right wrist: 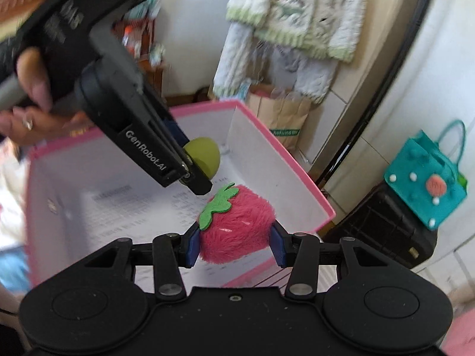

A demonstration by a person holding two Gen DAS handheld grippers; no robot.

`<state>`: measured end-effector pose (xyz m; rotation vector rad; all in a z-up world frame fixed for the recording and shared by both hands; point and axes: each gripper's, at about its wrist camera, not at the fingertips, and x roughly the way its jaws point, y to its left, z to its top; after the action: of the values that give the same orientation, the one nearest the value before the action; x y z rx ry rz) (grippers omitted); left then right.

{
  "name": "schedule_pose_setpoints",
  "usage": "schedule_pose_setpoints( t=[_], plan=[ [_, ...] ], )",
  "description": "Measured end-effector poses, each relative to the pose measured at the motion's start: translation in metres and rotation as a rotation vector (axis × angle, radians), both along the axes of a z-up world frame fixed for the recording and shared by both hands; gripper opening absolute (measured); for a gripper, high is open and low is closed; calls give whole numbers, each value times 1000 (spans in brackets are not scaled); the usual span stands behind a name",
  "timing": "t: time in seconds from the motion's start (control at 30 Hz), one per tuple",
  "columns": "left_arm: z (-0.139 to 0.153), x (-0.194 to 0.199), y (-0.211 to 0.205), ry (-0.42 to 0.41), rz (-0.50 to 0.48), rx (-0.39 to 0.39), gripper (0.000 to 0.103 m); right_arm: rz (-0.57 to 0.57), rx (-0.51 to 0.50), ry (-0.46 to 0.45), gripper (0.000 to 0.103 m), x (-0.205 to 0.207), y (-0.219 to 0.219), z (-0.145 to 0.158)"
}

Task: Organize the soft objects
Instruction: 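Carry both sponges over the pink box and lower them inside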

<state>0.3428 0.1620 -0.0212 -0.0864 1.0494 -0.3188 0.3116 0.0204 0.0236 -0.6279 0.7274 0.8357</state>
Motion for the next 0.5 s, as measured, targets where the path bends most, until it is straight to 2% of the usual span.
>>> schedule_pose_setpoints(
  t=[0.13, 0.27, 0.37, 0.5],
  plan=[
    [-13, 19, 4, 49, 29, -39, 38, 48, -100, -11, 52, 27, 19, -19],
    [-22, 27, 9, 72, 60, -69, 38, 71, -162, 19, 52, 47, 30, -34],
    [-26, 32, 8, 73, 61, -74, 38, 111, -223, -1, 52, 51, 36, -42],
    [-30, 35, 4, 69, 82, -58, 38, 115, -248, 47, 52, 58, 42, -50]
  ],
)
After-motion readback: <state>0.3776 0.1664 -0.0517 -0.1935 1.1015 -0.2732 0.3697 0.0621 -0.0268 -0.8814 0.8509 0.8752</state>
